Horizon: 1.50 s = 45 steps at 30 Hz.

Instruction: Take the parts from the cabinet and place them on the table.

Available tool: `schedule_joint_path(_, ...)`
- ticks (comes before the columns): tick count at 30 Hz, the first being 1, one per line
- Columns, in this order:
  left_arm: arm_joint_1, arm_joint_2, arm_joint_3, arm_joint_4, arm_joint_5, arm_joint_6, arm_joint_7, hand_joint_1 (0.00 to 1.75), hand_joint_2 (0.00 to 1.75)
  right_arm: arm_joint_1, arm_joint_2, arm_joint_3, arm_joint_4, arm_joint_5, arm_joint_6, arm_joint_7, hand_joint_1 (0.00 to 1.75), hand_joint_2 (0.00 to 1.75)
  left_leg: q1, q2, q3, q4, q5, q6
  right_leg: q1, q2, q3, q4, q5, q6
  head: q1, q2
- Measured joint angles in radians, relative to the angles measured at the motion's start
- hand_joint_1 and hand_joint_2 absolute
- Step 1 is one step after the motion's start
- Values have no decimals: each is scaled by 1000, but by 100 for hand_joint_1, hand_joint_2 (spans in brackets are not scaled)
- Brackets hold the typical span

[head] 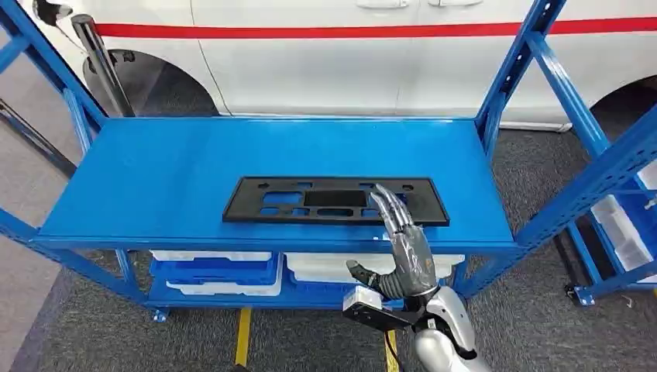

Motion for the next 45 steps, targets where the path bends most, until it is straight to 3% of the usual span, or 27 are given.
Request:
schedule_joint_path(1, 2, 0, 0, 0, 0, 0, 0, 0, 0, 4, 0, -3, 0, 2, 0, 1, 0, 175, 0, 0, -44, 64, -12, -2, 1, 0, 7, 0, -7, -1, 1, 0)
schedule_joint_path(2, 5, 0, 0, 0, 0, 0, 0, 0, 0, 7, 0, -5, 0, 3, 0, 1, 0, 175, 0, 0, -71, 91, 1, -4, 1, 2, 17, 0, -15, 0, 0, 0)
schedule_joint_path(3, 8, 0, 0, 0, 0, 0, 0, 0, 0, 10, -1, -6, 0, 5, 0, 1, 0, 175, 0, 0, -73, 63, 43, -3, 2, 4, 30, 0, -24, 1, 0, 0)
schedule_joint_path(5, 9, 1, 0, 0, 0, 0, 0, 0, 0, 12, -1, -9, 0, 6, 0, 1, 0, 175, 0, 0, -23, -92, 168, 5, 2, 8, 61, 0, -45, 6, 0, 0)
schedule_joint_path(6, 10, 1, 0, 0, 0, 0, 0, 0, 0, 12, -1, -11, 0, 6, -1, 1, 0, 175, -1, 0, -1, -177, 215, 11, 2, 7, 64, -1, -58, 10, 1, 0)
schedule_joint_path(8, 8, 1, 0, 0, 0, 1, -1, 0, 0, 12, -1, -12, 0, 6, -2, 2, 0, 175, -9, -1, 23, -206, 182, 20, 6, 9, 64, 3, -65, 21, 0, 0)
schedule_joint_path(12, 8, 2, 0, 0, 0, 4, 0, 0, 0, 14, -1, -13, -5, 12, 0, 2, 0, 175, -3, -2, 40, -223, 172, 38, 1, 6, 70, 11, -84, 40, 2, 0)
schedule_joint_path(13, 6, 2, 0, 0, 0, 6, 0, 0, 0, 12, -1, -13, -5, 13, 2, 2, 0, 175, -2, -1, 48, -227, 168, 45, 2, 4, 46, 59, -99, 46, 5, 0)
schedule_joint_path(16, 0, 1, 0, 0, 0, 9, 0, 0, 0, 20, -1, -13, 2, 16, 6, 2, 0, 175, -2, -2, 66, -227, 151, 53, -4, 4, -104, 287, -163, 57, 5, 0)
schedule_joint_path(17, 1, 1, 0, 0, 0, 10, 1, 0, 0, 24, -1, -13, 5, 16, 6, 2, 0, 175, -2, -3, 74, -227, 144, 52, -5, 4, -139, 321, -156, 59, 4, 0)
schedule_joint_path(18, 3, 1, 0, 0, 0, 13, 3, 0, 0, 26, -1, -13, 9, 16, 7, 3, 0, 175, -2, -4, 87, -227, 136, 51, -6, 3, -151, 305, -115, 59, 5, 0)
schedule_joint_path(19, 5, 1, 0, 0, 0, 13, 3, 0, 0, 27, -1, -13, 10, 17, 7, 3, 0, 175, -1, -4, 98, -227, 128, 50, -6, 3, -141, 255, -63, 57, 5, 0)
schedule_joint_path(21, 5, 0, 0, 1, 0, 19, 6, 0, 0, 26, -2, -13, 13, 20, 8, 3, 0, 175, -1, -5, 125, -226, 108, 42, -5, 3, -87, 82, 63, 49, 5, 0)
schedule_joint_path(23, 2, -2, 0, 2, 1, 36, 10, 0, 0, 26, -3, -13, 16, 24, 10, 5, 0, 175, -6, -9, 125, -222, 97, 28, 5, 3, -65, 44, 46, 37, 3, 0)
schedule_joint_path(25, -1, -2, -1, 2, -2, 68, 22, 0, 0, 30, -6, -13, 17, 27, 11, 8, 0, 175, -4, -5, 122, -228, 96, 21, 8, 6, -68, 38, 31, 27, 3, 0)
schedule_joint_path(27, -2, -3, -3, 2, -5, 90, 29, 0, 0, 32, -8, -13, 17, 30, 14, 7, 0, 175, -4, -4, 127, -225, 81, 9, -5, 6, -54, 21, 31, 17, 3, 0)
schedule_joint_path(28, -3, -3, -5, 2, -8, 92, 29, 0, 0, 31, -8, -13, 17, 33, 20, 6, 0, 175, -3, -4, 116, -194, 66, 4, -4, 5, -47, 18, 28, 13, 1, 0)
schedule_joint_path(31, -4, -3, -9, 2, -14, 94, 32, 0, 0, 30, -10, -12, 17, 41, 46, 1, 0, 175, 0, -4, -5, 27, -23, -7, 0, 0, -40, 18, 20, 0, 1, 0)
schedule_joint_path(32, -3, -3, -11, 2, -15, 95, 36, 0, 0, 30, -11, -10, 17, 46, 60, -3, 0, 175, 0, -4, -40, 78, -29, -8, 1, 0, -38, 19, 18, -1, 0, 0)
schedule_joint_path(33, -2, -3, -15, 2, -20, 97, 40, 0, 0, 29, -15, -4, 17, 49, 86, -10, 0, 175, 1, -4, -50, 74, 0, -9, 2, 2, -35, 19, 16, -1, 1, 0)
schedule_joint_path(34, -3, -3, -18, 2, -21, 99, 42, 0, 0, 26, -19, 5, 17, 48, 112, -16, 0, 175, 1, -4, -39, 30, 41, -7, 2, 3, -32, 20, 13, -1, 0, 0)
schedule_joint_path(36, -7, -3, -22, 2, -25, 105, 48, 0, 0, 11, -33, 26, 17, 26, 193, -28, 0, 175, 1, -4, 28, -140, 149, 2, 4, 5, -21, 22, 8, 3, 0, 0)
schedule_joint_path(38, -12, -3, -24, 2, -31, 108, 53, 0, 0, -12, -55, 53, 19, -1, 287, -38, 0, 175, -7, -4, 54, -212, 151, 14, 11, 6, -25, 26, 5, 12, 0, 0)
schedule_joint_path(41, -15, -3, -27, 2, -32, 106, 57, 0, 0, -40, -92, 87, 27, -33, 375, -52, 0, 175, -7, -8, 52, -212, 153, 27, 7, 4, -26, 19, 11, 25, 2, 0)
schedule_joint_path(42, -15, -3, -27, 2, -32, 105, 57, 0, 0, -52, -102, 94, 30, -38, 389, -53, 0, 175, 2, -7, 57, -225, 160, 36, 13, 4, -27, 22, 8, 31, 2, 0)
schedule_joint_path(44, -18, -4, -29, 2, -32, 101, 53, 0, 0, -71, -121, 104, 35, -44, 407, -54, 0, 175, 3, -4, 62, -232, 165, 46, 5, 3, -57, 90, -40, 43, 3, 0)
schedule_joint_path(45, -19, -4, -32, 2, -32, 97, 48, 0, 0, -81, -133, 114, 39, -48, 417, -54, 0, 175, 3, -4, 61, -232, 165, 47, 2, 3, -96, 171, -81, 48, 3, 0)
